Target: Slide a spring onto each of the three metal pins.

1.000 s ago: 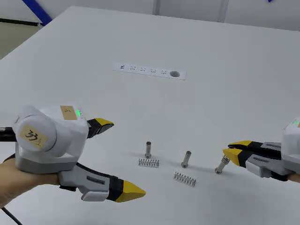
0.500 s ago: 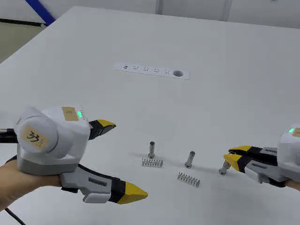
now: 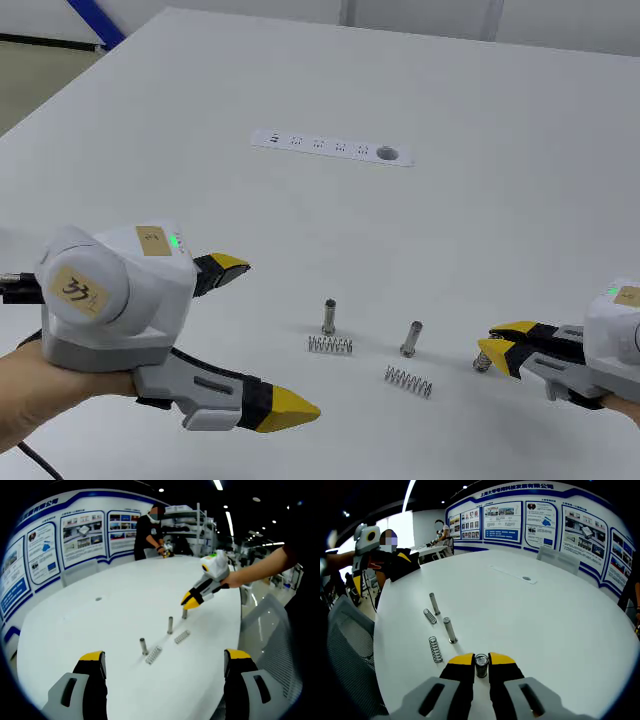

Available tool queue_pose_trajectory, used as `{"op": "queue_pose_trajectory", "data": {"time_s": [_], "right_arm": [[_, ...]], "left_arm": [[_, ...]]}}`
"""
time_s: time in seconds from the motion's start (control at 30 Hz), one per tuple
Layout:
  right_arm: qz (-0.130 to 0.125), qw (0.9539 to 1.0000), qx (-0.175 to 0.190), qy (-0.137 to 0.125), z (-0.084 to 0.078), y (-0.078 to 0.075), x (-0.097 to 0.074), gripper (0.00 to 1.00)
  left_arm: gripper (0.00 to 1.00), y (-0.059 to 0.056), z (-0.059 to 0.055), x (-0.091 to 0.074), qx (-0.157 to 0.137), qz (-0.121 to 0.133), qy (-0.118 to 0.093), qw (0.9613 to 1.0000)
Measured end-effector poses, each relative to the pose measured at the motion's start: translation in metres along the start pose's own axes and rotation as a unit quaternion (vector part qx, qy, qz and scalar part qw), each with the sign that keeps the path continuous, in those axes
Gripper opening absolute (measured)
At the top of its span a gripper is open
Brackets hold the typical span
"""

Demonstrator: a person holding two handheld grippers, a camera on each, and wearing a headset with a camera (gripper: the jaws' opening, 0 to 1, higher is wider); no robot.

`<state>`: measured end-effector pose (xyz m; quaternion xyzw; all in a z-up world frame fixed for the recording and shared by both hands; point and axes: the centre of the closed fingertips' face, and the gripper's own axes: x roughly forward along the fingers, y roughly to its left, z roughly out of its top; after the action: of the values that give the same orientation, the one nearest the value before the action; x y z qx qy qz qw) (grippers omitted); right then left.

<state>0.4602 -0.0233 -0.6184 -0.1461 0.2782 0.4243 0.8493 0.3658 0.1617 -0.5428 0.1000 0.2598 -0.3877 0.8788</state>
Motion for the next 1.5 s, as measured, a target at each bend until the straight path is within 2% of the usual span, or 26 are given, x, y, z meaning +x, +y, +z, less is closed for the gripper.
{"op": "queue_pose_trajectory", "data": {"time_s": [0.57, 0.7, 0.9, 1.03, 1.13, 1.2, 1.23, 1.3, 1.33, 1.4, 1.5], "right_arm": [[-0.003, 0.9999, 0.011, 0.006, -0.005, -0.001, 0.002, 0.12], [-0.004, 0.9998, 0.012, 0.016, -0.007, 0.001, 0.002, 0.19], [-0.012, 0.9998, 0.016, -0.005, 0.009, -0.001, -0.008, 0.19], [-0.024, 0.9995, -0.002, -0.022, 0.028, 0.0, -0.016, 0.19], [-0.013, 0.9988, -0.013, -0.046, 0.048, 0.012, -0.02, 0.19], [0.008, 0.9982, -0.026, -0.053, 0.056, 0.028, -0.018, 0.19], [0.031, 0.9976, -0.038, -0.048, 0.056, 0.042, -0.014, 0.19], [0.061, 0.9959, -0.058, -0.032, 0.049, 0.059, -0.008, 0.19], [0.073, 0.9944, -0.075, -0.014, 0.039, 0.069, -0.002, 0.19], [0.083, 0.9924, -0.09, 0.011, 0.025, 0.078, 0.006, 0.19], [0.096, 0.9917, -0.079, 0.032, 0.008, 0.089, 0.017, 0.2]], "left_arm": [[1.0, 0.003, 0.0, -0.003, -0.007, 0.005, 0.0, 1.0], [1.0, 0.001, -0.001, -0.001, -0.006, 0.001, 0.002, 1.0], [1.0, 0.0, 0.001, -0.001, -0.009, -0.002, -0.003, 1.0], [1.0, -0.001, 0.0, 0.0, -0.007, -0.002, -0.002, 1.0], [1.0, -0.003, -0.001, 0.0, -0.007, -0.003, -0.002, 1.0], [1.0, -0.003, -0.002, -0.001, -0.007, -0.003, 0.0, 1.0], [1.0, -0.003, -0.003, -0.001, -0.008, -0.004, 0.001, 1.0], [1.0, -0.004, -0.004, -0.002, -0.008, -0.004, 0.001, 1.0], [1.0, -0.004, -0.005, -0.002, -0.009, -0.004, 0.001, 1.0], [1.0, -0.003, -0.005, -0.004, -0.01, -0.002, 0.001, 0.9999], [1.0, 0.002, -0.007, -0.008, -0.016, 0.003, -0.001, 0.9999]]}}
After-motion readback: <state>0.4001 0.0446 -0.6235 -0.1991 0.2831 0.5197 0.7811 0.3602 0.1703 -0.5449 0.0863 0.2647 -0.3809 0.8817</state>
